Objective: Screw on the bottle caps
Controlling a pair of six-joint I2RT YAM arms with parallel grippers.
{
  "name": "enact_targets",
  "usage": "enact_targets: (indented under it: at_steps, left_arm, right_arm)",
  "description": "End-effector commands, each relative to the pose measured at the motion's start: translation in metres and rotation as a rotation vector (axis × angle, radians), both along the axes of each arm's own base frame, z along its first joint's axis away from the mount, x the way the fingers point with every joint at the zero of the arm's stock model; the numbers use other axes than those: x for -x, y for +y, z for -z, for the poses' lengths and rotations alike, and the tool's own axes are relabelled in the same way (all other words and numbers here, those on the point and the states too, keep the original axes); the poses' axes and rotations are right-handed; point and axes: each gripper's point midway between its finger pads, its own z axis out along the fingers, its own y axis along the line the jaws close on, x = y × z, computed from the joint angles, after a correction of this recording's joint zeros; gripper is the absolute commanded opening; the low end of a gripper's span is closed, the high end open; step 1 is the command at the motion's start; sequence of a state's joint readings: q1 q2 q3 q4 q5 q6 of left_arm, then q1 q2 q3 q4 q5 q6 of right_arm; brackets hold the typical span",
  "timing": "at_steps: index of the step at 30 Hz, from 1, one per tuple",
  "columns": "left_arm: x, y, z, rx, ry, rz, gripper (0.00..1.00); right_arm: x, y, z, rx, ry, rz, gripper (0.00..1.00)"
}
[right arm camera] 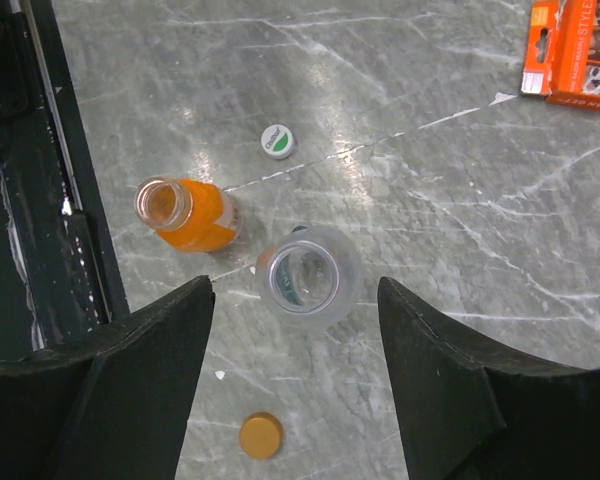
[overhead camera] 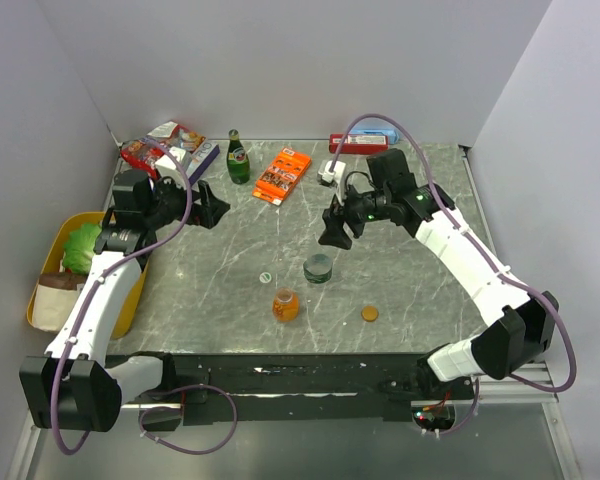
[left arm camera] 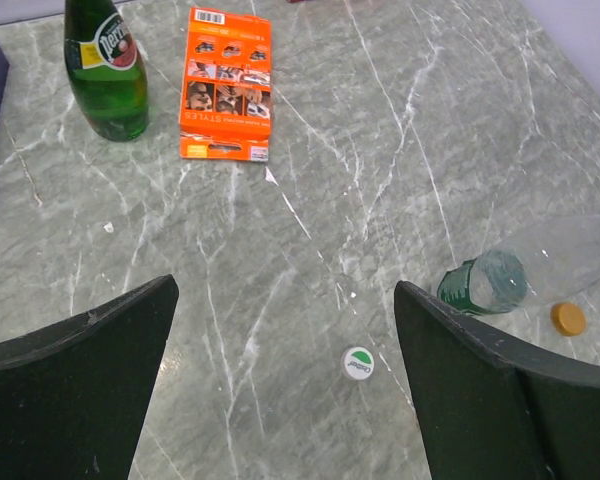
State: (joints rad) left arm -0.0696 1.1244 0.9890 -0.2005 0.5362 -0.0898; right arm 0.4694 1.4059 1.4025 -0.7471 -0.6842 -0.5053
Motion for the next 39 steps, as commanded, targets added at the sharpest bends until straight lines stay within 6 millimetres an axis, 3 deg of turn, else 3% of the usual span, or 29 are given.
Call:
enact_targets:
  at_steps: [1,10,21,24,25,28,31,34,35,39]
  left_arm:
    - [0.005,-0.008,-0.017,0.013,-0.067,0.049,0.96]
    - [0.004,-0.007,-0.016,0.010,-0.066,0.048,0.96]
    - [0.001,-0.011,-0.014,0.037,-0.053,0.055,0.96]
    - [0.004,-0.017,-0.010,0.046,-0.042,0.089,0.96]
    - [0.006,-0.020,-0.009,0.046,-0.044,0.105,0.96]
    - [0.013,-0.032,-0.007,0.031,-0.093,0.163,0.96]
    - [0.025,-0.051,0.000,0.010,-0.120,0.255,0.96]
    - [0.035,-0.071,-0.001,0.015,-0.138,0.339,0.96]
    - [0.039,-0.078,-0.002,0.021,-0.141,0.368,0.96]
    - [0.048,-0.101,0.001,0.022,-0.144,0.444,0.96]
  right_arm:
    - [-0.010,0.012,-0.017,-0.030,-0.067,-0.004,0.72]
    - [-0.011,0.023,0.000,0.025,-0.083,-0.012,0.63]
    - [-0.014,0.017,0.019,0.073,-0.066,0.022,0.50]
    - [-0.013,0.016,0.020,0.076,-0.067,0.019,0.41]
    - [-0.012,0.016,0.021,0.079,-0.067,0.013,0.32]
    - [-0.010,0.015,0.024,0.087,-0.065,0.003,0.17]
    - [-0.010,0.018,0.011,0.069,-0.080,-0.008,0.10]
    - [-0.012,0.025,-0.023,0.024,-0.124,-0.043,0.05]
    - [-0.012,0.031,-0.043,-0.014,-0.153,-0.068,0.04]
    - [-0.009,0.043,-0.074,-0.083,-0.168,-0.120,0.00]
